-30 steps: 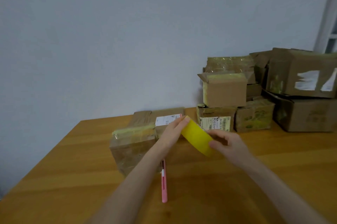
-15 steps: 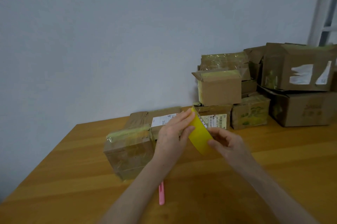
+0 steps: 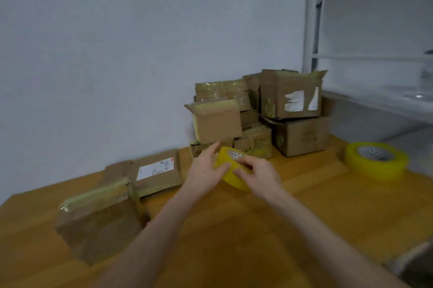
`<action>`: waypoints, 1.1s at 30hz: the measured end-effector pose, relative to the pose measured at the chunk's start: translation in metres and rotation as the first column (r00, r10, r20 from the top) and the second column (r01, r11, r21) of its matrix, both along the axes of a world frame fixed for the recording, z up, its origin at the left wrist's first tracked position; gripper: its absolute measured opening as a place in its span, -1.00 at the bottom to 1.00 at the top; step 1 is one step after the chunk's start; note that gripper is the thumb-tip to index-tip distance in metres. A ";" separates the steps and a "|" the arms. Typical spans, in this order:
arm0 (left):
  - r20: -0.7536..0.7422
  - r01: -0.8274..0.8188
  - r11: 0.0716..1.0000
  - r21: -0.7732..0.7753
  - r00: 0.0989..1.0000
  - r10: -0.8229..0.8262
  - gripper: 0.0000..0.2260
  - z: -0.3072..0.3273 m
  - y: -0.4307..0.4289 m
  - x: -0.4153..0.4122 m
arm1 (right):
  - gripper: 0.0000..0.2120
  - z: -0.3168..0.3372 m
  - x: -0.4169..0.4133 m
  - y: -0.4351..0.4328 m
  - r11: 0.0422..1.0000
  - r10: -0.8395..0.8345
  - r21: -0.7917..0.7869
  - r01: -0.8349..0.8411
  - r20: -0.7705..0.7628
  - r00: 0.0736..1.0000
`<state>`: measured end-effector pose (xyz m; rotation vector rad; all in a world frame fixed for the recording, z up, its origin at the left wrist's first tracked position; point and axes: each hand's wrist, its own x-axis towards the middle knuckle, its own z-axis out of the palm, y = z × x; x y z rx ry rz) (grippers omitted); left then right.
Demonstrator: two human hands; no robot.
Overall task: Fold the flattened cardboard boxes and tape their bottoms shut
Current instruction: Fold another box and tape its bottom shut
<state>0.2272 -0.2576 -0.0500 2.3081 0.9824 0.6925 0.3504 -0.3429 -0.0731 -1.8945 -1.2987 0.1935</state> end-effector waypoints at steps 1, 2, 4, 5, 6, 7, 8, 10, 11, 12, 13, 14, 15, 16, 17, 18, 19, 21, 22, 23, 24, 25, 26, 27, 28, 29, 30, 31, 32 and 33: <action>0.030 -0.009 0.992 -0.126 0.999 0.013 -0.48 -0.001 -0.002 0.018 | -0.66 0.001 0.008 -0.007 0.997 -0.068 -0.041 0.073 0.098 0.993; 0.030 -0.003 0.982 -0.190 1.000 0.008 -0.50 -0.003 -0.007 0.038 | -0.66 0.002 0.017 -0.015 0.989 -0.124 -0.061 0.137 0.181 0.976; 0.004 0.033 0.973 -0.230 0.999 -0.033 -0.51 -0.010 -0.019 0.074 | -0.67 0.000 0.037 -0.030 0.972 -0.197 -0.066 0.226 0.296 0.935; 0.012 0.050 0.965 -0.258 0.999 -0.049 -0.50 -0.012 -0.027 0.091 | -0.68 -0.002 0.048 -0.037 0.963 -0.222 -0.071 0.259 0.334 0.916; 0.032 0.071 0.952 -0.299 0.997 -0.064 -0.51 -0.015 -0.034 0.106 | -0.69 -0.005 0.060 -0.045 0.953 -0.244 -0.081 0.292 0.366 0.898; 0.043 0.085 0.937 -0.340 0.996 -0.075 -0.51 -0.019 -0.041 0.121 | -0.70 -0.008 0.071 -0.052 0.941 -0.265 -0.095 0.326 0.395 0.880; 0.042 0.100 0.927 -0.362 0.995 -0.091 -0.52 -0.022 -0.048 0.136 | -0.70 -0.012 0.082 -0.058 0.927 -0.284 -0.108 0.359 0.422 0.861; 0.034 0.129 0.909 -0.397 0.991 -0.126 -0.52 -0.029 -0.061 0.162 | -0.70 -0.021 0.104 -0.064 0.900 -0.319 -0.124 0.417 0.464 0.827; 0.042 0.134 0.895 -0.426 0.991 -0.128 -0.53 -0.035 -0.065 0.174 | -0.69 -0.026 0.114 -0.065 0.890 -0.331 -0.131 0.438 0.475 0.815; 0.055 0.132 0.878 -0.460 0.991 -0.120 -0.54 -0.039 -0.069 0.183 | -0.69 -0.031 0.124 -0.065 0.880 -0.339 -0.142 0.454 0.481 0.808; 0.078 0.130 0.854 -0.503 0.991 -0.105 -0.57 -0.042 -0.071 0.192 | -0.69 -0.035 0.133 -0.064 0.870 -0.345 -0.155 0.467 0.485 0.803; 0.110 0.134 0.827 -0.547 0.990 -0.088 -0.60 -0.046 -0.071 0.199 | -0.69 -0.038 0.142 -0.062 0.863 -0.343 -0.175 0.474 0.487 0.803; 0.140 0.135 0.790 -0.597 0.988 -0.063 -0.64 -0.048 -0.072 0.205 | -0.68 -0.042 0.150 -0.061 0.860 -0.327 -0.204 0.469 0.485 0.811; 0.164 0.132 0.758 -0.638 0.986 -0.033 -0.67 -0.051 -0.071 0.210 | -0.69 -0.044 0.158 -0.060 0.862 -0.299 -0.241 0.446 0.469 0.831; 0.167 0.121 0.733 -0.670 0.986 -0.010 -0.70 -0.053 -0.070 0.214 | -0.70 -0.047 0.166 -0.059 0.872 -0.270 -0.272 0.407 0.427 0.863; 0.164 0.113 0.718 -0.687 0.986 0.002 -0.70 -0.057 -0.068 0.219 | -0.71 -0.048 0.175 -0.061 0.892 -0.253 -0.277 0.358 0.352 0.901; 0.147 0.100 0.723 -0.684 0.989 0.002 -0.69 -0.061 -0.068 0.222 | -0.72 -0.048 0.183 -0.064 0.914 -0.258 -0.244 0.324 0.268 0.928; 0.100 0.075 0.768 -0.635 0.995 -0.014 -0.59 -0.071 -0.065 0.231 | -0.74 -0.046 0.205 -0.072 0.909 -0.382 -0.103 0.405 0.188 0.905; 0.067 0.068 0.807 -0.587 0.997 -0.036 -0.54 -0.075 -0.065 0.235 | -0.75 -0.045 0.217 -0.078 0.871 -0.467 -0.067 0.486 0.196 0.863; 0.027 0.065 0.850 -0.523 0.998 -0.060 -0.49 -0.077 -0.066 0.238 | -0.71 -0.046 0.228 -0.084 0.825 -0.531 -0.087 0.559 0.219 0.818; -0.021 0.067 0.886 -0.459 0.996 -0.086 -0.44 -0.079 -0.069 0.241 | -0.65 -0.048 0.237 -0.090 0.778 -0.563 -0.159 0.608 0.251 0.787; -0.073 0.072 0.913 -0.403 0.991 -0.110 -0.39 -0.080 -0.072 0.243 | -0.58 -0.050 0.244 -0.093 0.737 -0.563 -0.253 0.627 0.285 0.776; -0.129 0.073 0.932 -0.355 0.984 -0.126 -0.32 -0.082 -0.073 0.245 | -0.54 -0.053 0.248 -0.095 0.705 -0.546 -0.329 0.629 0.315 0.777; -0.169 0.070 0.947 -0.313 0.977 -0.128 -0.28 -0.085 -0.073 0.247 | -0.52 -0.056 0.251 -0.094 0.682 -0.528 -0.372 0.629 0.345 0.776; -0.193 0.064 0.960 -0.273 0.974 -0.120 -0.25 -0.087 -0.073 0.248 | -0.52 -0.058 0.253 -0.092 0.668 -0.514 -0.387 0.635 0.377 0.770; -0.201 0.062 0.969 -0.237 0.973 -0.111 -0.25 -0.088 -0.072 0.248 | -0.54 -0.060 0.256 -0.090 0.658 -0.507 -0.386 0.646 0.406 0.760; -0.197 0.059 0.976 -0.212 0.975 -0.102 -0.26 -0.089 -0.071 0.248 | -0.57 -0.060 0.259 -0.087 0.652 -0.508 -0.380 0.656 0.424 0.750; -0.192 0.057 0.979 -0.198 0.977 -0.096 -0.27 -0.090 -0.070 0.249 | -0.59 -0.059 0.262 -0.086 0.645 -0.515 -0.373 0.667 0.433 0.740; -0.185 0.057 0.980 -0.191 0.978 -0.093 -0.28 -0.091 -0.068 0.250 | -0.61 -0.058 0.264 -0.084 0.640 -0.530 -0.360 0.679 0.432 0.729; -0.179 0.059 0.982 -0.182 0.979 -0.092 -0.28 -0.092 -0.068 0.251 | -0.63 -0.059 0.266 -0.083 0.640 -0.548 -0.339 0.690 0.428 0.718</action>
